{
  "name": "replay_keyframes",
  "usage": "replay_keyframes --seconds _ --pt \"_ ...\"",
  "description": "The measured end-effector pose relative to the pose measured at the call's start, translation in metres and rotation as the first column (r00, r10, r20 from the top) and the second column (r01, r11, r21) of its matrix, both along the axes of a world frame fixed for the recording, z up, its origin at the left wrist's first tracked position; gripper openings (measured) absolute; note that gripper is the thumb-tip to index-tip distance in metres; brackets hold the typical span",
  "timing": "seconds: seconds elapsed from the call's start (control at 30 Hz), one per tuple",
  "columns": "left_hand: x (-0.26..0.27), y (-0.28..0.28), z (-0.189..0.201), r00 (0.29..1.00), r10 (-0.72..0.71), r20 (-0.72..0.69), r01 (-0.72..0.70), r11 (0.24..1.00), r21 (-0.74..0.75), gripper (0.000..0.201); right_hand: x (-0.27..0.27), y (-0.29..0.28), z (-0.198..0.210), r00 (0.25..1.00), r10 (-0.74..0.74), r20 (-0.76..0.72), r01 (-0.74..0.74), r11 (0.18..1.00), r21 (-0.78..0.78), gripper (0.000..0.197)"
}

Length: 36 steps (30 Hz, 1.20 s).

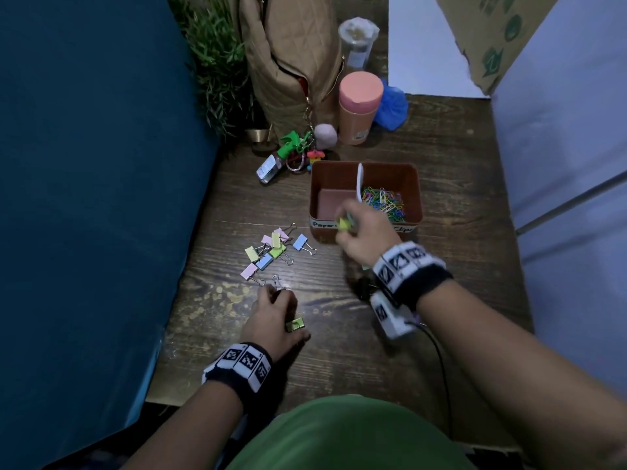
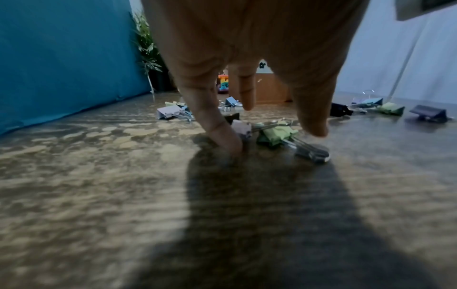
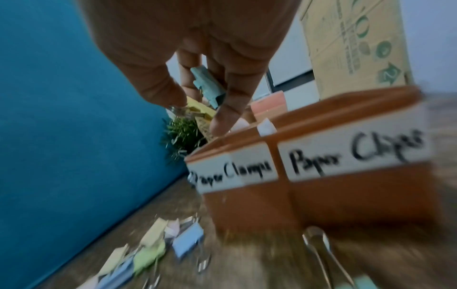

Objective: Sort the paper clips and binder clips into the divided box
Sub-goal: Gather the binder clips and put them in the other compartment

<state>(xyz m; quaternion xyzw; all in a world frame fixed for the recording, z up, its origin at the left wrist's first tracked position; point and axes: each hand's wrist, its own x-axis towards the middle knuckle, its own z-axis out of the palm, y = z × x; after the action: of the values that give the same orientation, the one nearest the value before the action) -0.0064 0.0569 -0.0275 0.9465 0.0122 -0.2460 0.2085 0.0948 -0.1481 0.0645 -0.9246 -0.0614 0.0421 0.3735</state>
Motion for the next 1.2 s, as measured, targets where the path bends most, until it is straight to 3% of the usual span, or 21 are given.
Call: replay_keyframes --seconds 0.1,0.2,0.33,0.43,0.5,0.57,0.63,0.8,0.97,1.2 --pt "0.005 -0.008 0.001 0.999 0.019 -0.044 -0.016 0.998 0.054 0.078 0.036 0.007 0.013 1.0 0.001 0.0 -0.001 0.999 -0.053 0.029" --pt "0.01 -0.013 0.002 0.998 0.022 -0.057 -0.018 0.998 0.057 0.058 0.04 0.002 0.015 1.0 0.02 0.019 -0.017 0.993 -0.12 0.042" --pt "0.015 -0.015 -0.001 0.999 0.012 -0.042 -0.011 0.999 0.036 0.037 -0.001 -0.026 -0.012 0.994 -0.045 0.103 0.061 0.985 -0.162 0.033" --pt "0.018 -0.015 -0.002 0.999 -0.015 -0.052 0.016 1.0 0.025 0.035 -0.046 -0.064 -0.045 0.979 -0.203 0.033 0.206 0.95 -0.236 0.027" --pt "0.02 -0.013 -0.003 0.998 -0.02 -0.059 0.021 1.0 0.018 0.034 -0.077 -0.092 -0.06 0.942 -0.324 -0.091 0.279 0.903 -0.326 0.034" --pt "0.021 -0.012 -0.004 0.997 -0.027 -0.069 0.027 1.0 0.009 0.035 -0.104 -0.108 -0.07 0.881 -0.375 -0.287 0.236 0.876 -0.421 0.047" --pt "0.021 -0.011 -0.004 0.996 -0.045 -0.081 0.047 0.999 0.014 0.037 -0.121 -0.107 -0.08 0.849 -0.357 -0.391 0.16 0.877 -0.452 0.049" --pt "0.024 -0.01 -0.003 0.994 -0.058 -0.089 0.059 0.998 -0.001 0.032 -0.122 -0.083 -0.088 0.884 -0.267 -0.382 0.069 0.885 -0.46 0.025" --pt "0.028 -0.011 -0.002 0.99 -0.088 -0.111 0.089 0.996 0.003 0.013 -0.103 -0.078 -0.08 0.895 -0.341 -0.287 0.224 0.901 -0.371 0.028" --pt "0.029 -0.019 0.003 0.992 -0.079 -0.101 0.08 0.997 0.014 0.016 -0.092 -0.079 -0.086 0.882 -0.27 -0.385 0.073 0.887 -0.456 0.027"
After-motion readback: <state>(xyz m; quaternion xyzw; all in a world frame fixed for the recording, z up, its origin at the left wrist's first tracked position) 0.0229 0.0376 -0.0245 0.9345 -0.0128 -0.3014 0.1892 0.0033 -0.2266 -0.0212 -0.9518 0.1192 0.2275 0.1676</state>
